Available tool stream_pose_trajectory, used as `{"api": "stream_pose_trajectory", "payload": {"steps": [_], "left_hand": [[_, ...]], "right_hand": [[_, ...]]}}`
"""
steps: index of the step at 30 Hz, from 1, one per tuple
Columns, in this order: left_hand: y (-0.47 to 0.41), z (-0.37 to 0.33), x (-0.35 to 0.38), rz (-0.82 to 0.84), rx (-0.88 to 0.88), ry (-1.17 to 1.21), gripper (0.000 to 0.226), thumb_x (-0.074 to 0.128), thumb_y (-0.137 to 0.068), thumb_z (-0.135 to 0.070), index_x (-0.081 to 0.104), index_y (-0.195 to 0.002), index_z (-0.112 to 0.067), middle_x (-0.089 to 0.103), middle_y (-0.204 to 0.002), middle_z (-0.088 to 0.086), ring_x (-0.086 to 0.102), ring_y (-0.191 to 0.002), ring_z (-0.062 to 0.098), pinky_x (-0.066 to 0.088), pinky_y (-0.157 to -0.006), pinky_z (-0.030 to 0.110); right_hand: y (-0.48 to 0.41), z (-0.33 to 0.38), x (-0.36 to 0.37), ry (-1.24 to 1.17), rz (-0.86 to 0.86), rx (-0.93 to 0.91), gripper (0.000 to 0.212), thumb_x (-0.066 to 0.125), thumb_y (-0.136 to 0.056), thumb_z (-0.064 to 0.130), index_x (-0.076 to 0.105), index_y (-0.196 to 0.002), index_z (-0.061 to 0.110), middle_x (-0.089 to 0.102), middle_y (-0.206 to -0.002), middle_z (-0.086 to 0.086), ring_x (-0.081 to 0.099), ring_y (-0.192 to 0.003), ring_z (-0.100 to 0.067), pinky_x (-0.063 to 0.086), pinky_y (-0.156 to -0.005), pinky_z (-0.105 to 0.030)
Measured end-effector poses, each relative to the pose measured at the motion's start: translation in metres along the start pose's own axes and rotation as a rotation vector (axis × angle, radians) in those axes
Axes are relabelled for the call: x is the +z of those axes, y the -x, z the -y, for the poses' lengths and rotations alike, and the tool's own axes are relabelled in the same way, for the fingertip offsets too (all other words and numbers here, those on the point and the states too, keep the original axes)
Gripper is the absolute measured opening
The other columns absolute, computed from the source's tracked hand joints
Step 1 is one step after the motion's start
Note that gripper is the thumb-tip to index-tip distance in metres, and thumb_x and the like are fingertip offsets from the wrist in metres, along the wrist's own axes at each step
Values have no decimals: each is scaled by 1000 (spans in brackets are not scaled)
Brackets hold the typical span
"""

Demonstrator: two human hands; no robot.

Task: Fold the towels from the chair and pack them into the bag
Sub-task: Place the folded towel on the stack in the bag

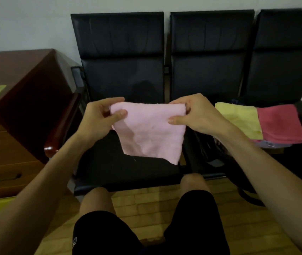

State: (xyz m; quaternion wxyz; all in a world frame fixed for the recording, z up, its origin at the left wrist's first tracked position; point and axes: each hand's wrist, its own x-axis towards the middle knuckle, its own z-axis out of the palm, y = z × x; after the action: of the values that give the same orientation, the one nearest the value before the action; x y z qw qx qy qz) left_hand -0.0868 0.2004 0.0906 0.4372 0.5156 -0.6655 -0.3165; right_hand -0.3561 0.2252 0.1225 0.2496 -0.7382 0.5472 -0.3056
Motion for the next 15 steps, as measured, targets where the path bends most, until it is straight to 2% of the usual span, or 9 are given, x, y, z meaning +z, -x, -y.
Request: {"api": "stream_pose_trajectory", "payload": {"steps": [4, 7, 10, 13, 15], "left_hand": [[-15, -3, -4, 26, 144, -301, 38, 65, -93, -25, 63, -130, -20, 61, -117, -14, 59, -102, 2, 44, -73, 10], [-20, -5, -2, 46, 154, -373, 32, 65, -92, -28, 68, -123, -20, 65, -109, -14, 59, -91, -2, 42, -73, 10], [-21, -7, 3, 46, 149, -418, 25, 65, -93, -29, 69, -117, -21, 60, -93, -22, 56, -81, -9, 40, -68, 10], [-22, -11, 12, 96, 156, -459, 21, 61, -95, -32, 68, -110, -20, 59, -92, -13, 59, -85, 3, 42, -70, 16], [-22, -12, 19, 117, 164, -505, 18, 59, -96, -34, 67, -105, -22, 53, -96, -6, 54, -85, 9, 39, -72, 17]], "right_hand": [[-8, 5, -7, 158, -15, -18, 30, 78, -83, 25, 72, -110, 16, 71, -101, 4, 61, -81, 0, 47, -68, -16], [-9, 2, -8, 198, -28, 10, 27, 77, -84, 28, 73, -107, 14, 70, -97, 2, 61, -79, -5, 45, -65, -18], [-7, -4, -10, 206, -25, 45, 22, 76, -84, 29, 73, -99, 13, 70, -89, 1, 64, -75, -9, 55, -73, -29], [-1, -14, -14, 240, -22, 77, 19, 72, -87, 32, 67, -79, 16, 65, -71, 3, 63, -62, -9, 52, -66, -28], [4, -23, -15, 244, -22, 106, 23, 71, -88, 34, 66, -76, 15, 66, -69, 1, 64, -60, -10, 47, -60, -25]]}}
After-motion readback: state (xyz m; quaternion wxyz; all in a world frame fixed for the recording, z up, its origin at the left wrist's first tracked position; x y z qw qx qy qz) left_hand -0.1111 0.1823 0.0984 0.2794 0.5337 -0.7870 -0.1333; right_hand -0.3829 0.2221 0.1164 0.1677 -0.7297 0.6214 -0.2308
